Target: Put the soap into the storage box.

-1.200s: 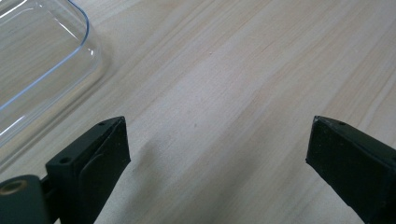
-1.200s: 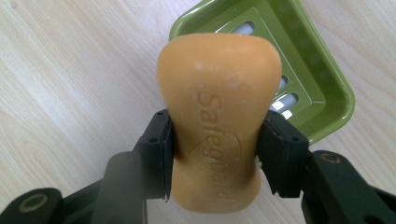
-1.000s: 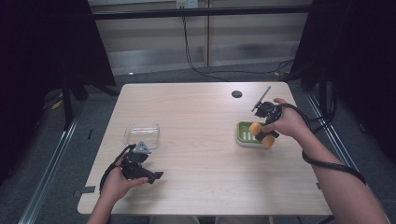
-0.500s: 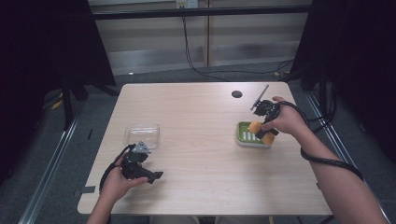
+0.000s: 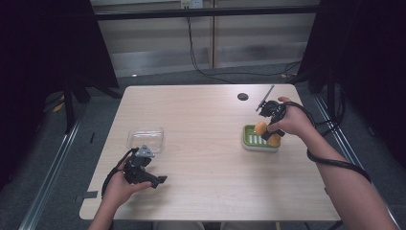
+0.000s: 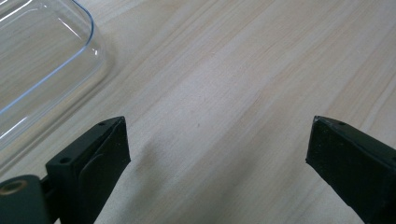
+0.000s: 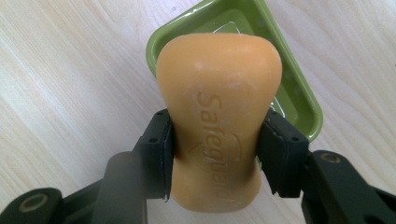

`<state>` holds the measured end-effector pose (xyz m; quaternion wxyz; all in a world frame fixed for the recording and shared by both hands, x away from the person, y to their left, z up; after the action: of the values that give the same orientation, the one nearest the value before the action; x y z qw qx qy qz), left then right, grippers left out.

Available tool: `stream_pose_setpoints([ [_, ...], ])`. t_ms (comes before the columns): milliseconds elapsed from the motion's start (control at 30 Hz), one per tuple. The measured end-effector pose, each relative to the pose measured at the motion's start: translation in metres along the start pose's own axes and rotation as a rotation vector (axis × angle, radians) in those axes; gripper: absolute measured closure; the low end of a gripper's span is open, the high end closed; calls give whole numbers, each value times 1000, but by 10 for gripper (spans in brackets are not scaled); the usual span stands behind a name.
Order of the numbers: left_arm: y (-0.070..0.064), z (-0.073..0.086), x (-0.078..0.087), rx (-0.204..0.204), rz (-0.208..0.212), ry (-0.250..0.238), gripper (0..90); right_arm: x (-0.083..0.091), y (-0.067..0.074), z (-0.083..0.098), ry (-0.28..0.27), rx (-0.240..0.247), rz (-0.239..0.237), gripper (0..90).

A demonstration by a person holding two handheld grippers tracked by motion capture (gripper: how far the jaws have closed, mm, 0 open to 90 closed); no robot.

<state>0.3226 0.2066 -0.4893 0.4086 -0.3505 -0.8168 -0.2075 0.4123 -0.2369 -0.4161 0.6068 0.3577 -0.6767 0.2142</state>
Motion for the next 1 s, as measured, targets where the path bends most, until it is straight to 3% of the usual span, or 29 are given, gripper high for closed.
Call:
stream_pose_setpoints([
  [433, 0, 0, 0, 19, -1, -12, 56, 1, -3, -4, 2, -1, 10, 506],
  [500, 1, 0, 1, 2, -3, -5, 56, 1, -4, -5, -4, 8, 19, 506],
  [700, 2, 0, 1, -2, -11, -6, 56, 0, -5, -6, -1, 10, 20, 506],
  [933, 1, 0, 1, 22, 0, -17, 55, -1, -8, -8, -2, 28, 33, 505],
  [1000, 1, 0, 2, 6, -2, -8, 55, -1, -9, -8, 3, 32, 34, 505],
])
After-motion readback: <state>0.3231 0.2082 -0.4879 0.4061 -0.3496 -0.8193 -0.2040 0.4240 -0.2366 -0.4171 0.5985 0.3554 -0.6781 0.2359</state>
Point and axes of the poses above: each handheld gripper's, and its own axes: x roughly backward along the jaws, z roughly out of its underside, y roughly to its left, the point moved 2 cm from there along -x, roughly forward along the jaws, and after that the axes turned 8 degrees about -z, right-handed, at the moved point
